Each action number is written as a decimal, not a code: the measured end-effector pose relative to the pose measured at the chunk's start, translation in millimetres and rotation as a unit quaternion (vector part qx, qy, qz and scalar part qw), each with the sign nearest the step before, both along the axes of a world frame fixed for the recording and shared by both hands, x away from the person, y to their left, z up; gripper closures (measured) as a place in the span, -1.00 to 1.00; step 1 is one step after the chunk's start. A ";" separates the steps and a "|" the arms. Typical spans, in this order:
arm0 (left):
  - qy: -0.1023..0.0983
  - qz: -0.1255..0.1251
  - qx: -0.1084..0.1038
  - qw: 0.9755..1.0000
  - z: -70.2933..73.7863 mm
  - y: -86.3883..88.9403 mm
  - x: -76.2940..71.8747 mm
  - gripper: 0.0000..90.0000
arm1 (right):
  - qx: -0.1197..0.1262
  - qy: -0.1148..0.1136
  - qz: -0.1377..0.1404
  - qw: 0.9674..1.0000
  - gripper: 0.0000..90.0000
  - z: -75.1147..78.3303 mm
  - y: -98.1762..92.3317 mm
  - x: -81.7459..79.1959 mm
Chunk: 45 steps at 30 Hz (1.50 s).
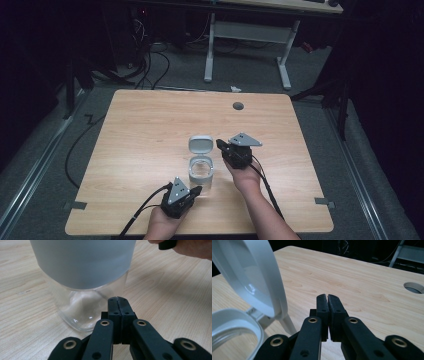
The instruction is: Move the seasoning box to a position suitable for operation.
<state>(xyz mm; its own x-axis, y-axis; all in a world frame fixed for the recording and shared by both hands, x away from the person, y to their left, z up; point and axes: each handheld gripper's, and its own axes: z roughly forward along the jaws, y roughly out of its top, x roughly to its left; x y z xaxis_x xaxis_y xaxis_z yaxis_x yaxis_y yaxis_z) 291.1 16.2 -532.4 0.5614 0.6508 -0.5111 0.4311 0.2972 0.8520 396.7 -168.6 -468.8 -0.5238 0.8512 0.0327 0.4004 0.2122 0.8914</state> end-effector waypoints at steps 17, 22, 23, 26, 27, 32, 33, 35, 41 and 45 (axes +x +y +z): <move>0.003 -0.004 -0.002 1.000 0.1 0.4 0.2 0.97 | 0.016 -0.020 0.013 1.000 0.96 16.4 13.6 4.6; 0.002 -0.003 -0.001 1.000 0.0 0.3 0.1 0.98 | 0.021 -0.026 0.011 0.999 0.96 22.1 13.5 6.6; 0.003 -0.003 -0.002 1.000 0.1 0.3 0.2 0.98 | 0.023 -0.025 0.012 0.999 0.96 23.3 13.5 7.1; 0.003 -0.003 -0.003 1.000 0.1 0.3 0.3 0.98 | 0.022 -0.027 0.014 0.999 0.97 25.5 14.6 6.6; 0.004 -0.003 -0.003 1.000 0.1 0.4 0.3 0.98 | 0.024 -0.027 0.016 0.999 0.97 25.6 14.8 6.2; 0.004 -0.004 -0.004 1.000 0.2 0.4 0.3 0.98 | 0.023 -0.026 0.020 0.999 0.97 25.9 15.3 3.4; 0.004 -0.004 -0.004 1.000 0.2 0.4 0.3 0.98 | 0.023 -0.029 0.022 0.999 0.97 26.0 15.7 2.6; 0.004 -0.004 -0.004 1.000 0.2 0.4 0.2 0.98 | 0.022 -0.030 0.023 0.999 0.97 26.7 16.4 0.5; 0.002 -0.005 -0.003 1.000 0.1 0.4 0.0 0.98 | 0.019 -0.035 0.028 0.999 0.97 28.7 17.8 -7.3; 0.003 -0.006 -0.002 1.000 0.0 0.2 0.0 0.98 | 0.021 -0.033 0.033 0.999 0.97 26.3 18.0 -16.1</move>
<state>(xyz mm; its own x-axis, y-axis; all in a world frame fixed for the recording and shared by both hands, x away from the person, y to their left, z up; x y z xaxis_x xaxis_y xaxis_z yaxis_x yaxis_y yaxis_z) 291.2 16.4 -532.4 0.5663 0.6421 -0.5167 0.4390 0.2956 0.8485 380.6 -150.6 -442.5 -0.5815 0.8130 0.0304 0.3261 0.1987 0.9242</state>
